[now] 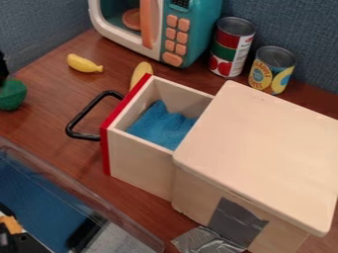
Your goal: Put the green object in the drawer
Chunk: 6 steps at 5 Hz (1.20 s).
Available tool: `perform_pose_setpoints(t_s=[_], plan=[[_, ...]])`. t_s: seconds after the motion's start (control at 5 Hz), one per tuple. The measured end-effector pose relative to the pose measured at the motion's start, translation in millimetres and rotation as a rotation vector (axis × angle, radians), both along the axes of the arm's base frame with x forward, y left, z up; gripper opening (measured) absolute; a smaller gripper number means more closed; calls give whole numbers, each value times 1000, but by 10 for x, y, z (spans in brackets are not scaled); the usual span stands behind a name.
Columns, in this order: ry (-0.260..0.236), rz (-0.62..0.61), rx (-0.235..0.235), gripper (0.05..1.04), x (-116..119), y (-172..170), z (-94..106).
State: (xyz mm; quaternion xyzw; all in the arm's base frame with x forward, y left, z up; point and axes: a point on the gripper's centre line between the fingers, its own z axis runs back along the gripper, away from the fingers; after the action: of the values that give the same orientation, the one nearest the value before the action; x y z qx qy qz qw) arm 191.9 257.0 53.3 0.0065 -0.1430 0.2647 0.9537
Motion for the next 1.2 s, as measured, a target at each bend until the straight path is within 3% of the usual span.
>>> perform_pose_setpoints(t_s=[0.4,0.8,1.0,1.2], plan=[[-8,12,-21,1001,107,10,-1],[42,25,-2,1001,117,70,-225],[86,27,3,945,35,57,-388],[90,38,23,798,-4,61,-421]])
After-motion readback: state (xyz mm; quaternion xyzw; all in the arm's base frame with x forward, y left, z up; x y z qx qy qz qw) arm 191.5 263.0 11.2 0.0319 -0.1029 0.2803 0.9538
